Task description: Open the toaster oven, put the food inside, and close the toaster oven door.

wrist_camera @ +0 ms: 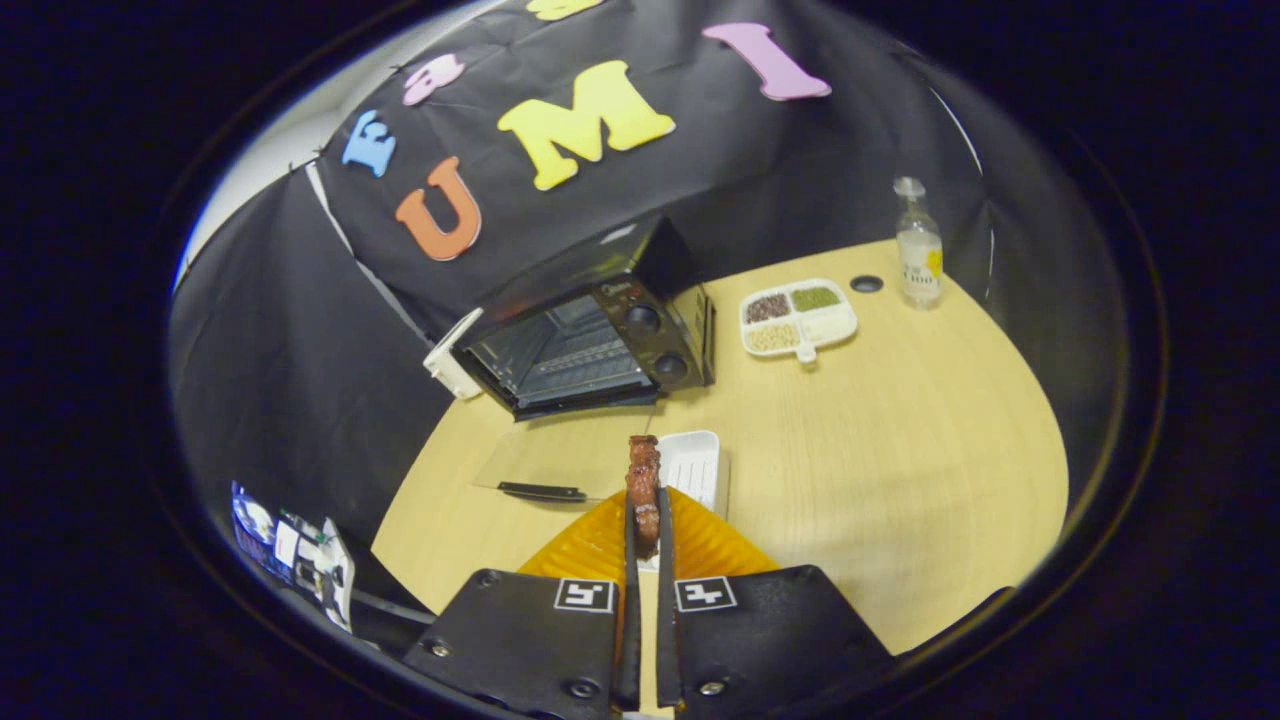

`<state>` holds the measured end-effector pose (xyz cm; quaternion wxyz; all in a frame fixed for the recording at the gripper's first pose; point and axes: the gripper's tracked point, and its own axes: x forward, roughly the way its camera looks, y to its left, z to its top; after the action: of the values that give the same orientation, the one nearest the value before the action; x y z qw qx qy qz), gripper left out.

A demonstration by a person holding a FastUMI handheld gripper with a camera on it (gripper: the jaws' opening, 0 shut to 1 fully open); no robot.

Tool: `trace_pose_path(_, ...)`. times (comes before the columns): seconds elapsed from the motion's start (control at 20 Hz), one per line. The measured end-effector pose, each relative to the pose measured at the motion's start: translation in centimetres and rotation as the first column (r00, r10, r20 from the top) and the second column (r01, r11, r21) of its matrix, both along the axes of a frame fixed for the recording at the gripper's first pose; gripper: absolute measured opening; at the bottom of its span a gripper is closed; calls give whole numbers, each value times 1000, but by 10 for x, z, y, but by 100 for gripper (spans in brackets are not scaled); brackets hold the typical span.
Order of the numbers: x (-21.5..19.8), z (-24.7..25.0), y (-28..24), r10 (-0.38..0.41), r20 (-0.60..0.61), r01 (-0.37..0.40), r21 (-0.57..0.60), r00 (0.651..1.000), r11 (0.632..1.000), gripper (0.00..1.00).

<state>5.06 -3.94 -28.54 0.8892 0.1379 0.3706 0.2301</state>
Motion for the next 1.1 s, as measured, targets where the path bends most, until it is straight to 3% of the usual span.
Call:
trace_pose_path(0.3,-38,72,45,80,183,-64,-90,980,994,9)
trace_pose_path(0.5,-41,93,73,94,261,-55,-153,961,987,9)
trace_pose_path(0.75,-26,95,99,77,346,5,-231,935,973,9)
trace_pose_path(1.1,2,61,126,59,298,15,-242,953,970,9)
